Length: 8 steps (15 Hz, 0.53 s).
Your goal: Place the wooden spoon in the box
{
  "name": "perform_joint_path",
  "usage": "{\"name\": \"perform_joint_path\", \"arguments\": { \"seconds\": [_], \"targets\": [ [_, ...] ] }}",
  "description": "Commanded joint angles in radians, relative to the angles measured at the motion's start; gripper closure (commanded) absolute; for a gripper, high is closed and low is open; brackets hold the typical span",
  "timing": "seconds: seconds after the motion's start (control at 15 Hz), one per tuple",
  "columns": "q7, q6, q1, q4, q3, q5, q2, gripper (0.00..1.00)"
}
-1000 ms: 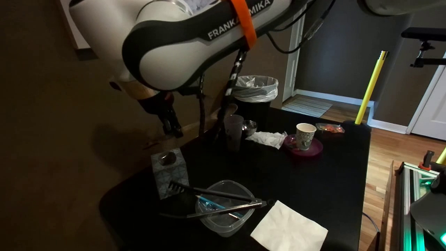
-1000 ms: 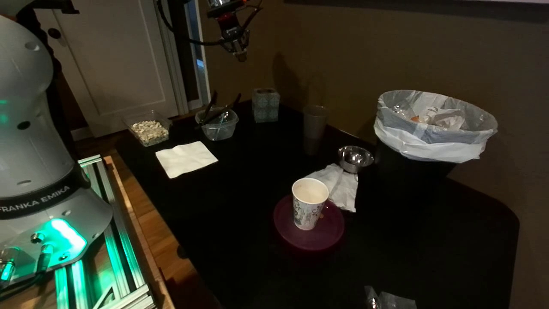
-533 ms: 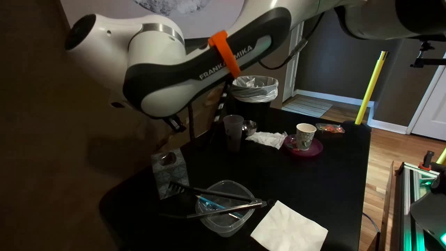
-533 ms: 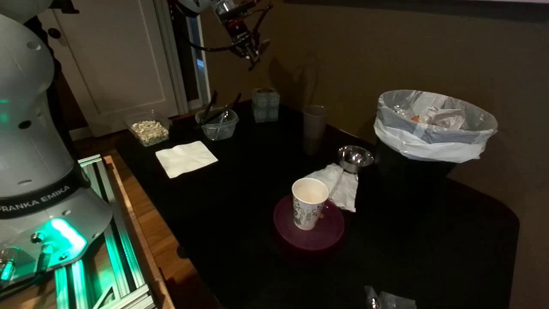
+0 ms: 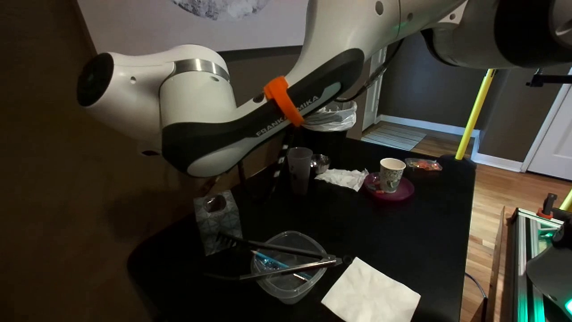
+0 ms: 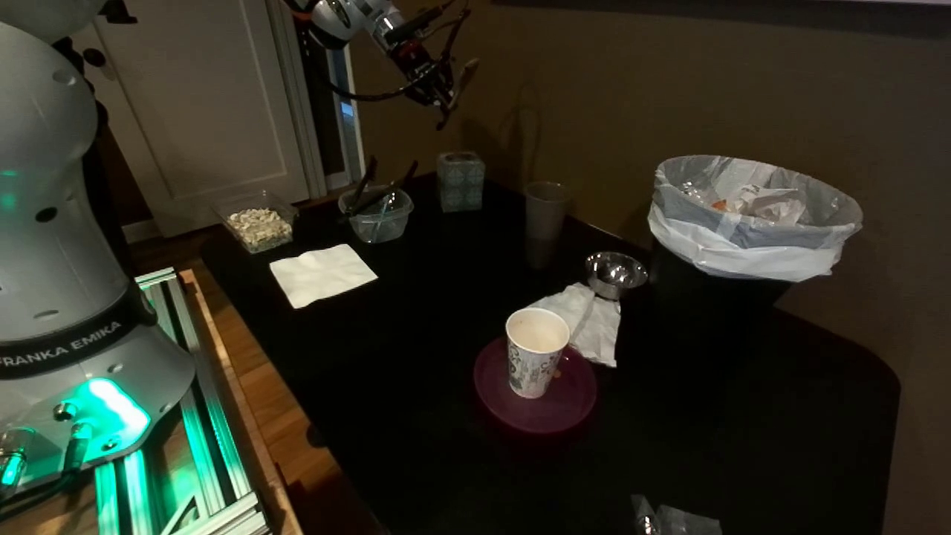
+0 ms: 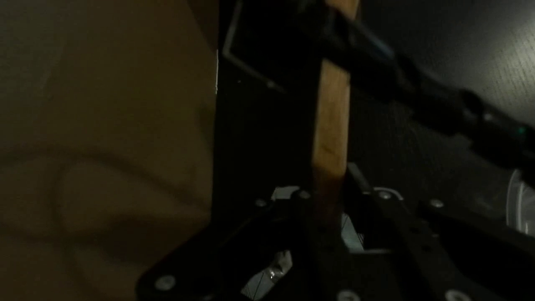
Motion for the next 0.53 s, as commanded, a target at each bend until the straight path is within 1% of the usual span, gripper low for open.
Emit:
{"name": "perform_joint_path", "arguments": {
  "seconds": [0.0, 0.2, 0.47],
  "targets": [
    [-0.138, -0.087, 0.051, 0.112, -0.041, -0.089, 0.091, 0.94],
    [-0.265, -0.096, 0.074, 0.175, -0.054, -0.142, 0.148, 0.94],
    [-0.385, -0.077, 0.102, 0.303, -0.070, -0.192, 0.254, 0.94]
  ]
}}
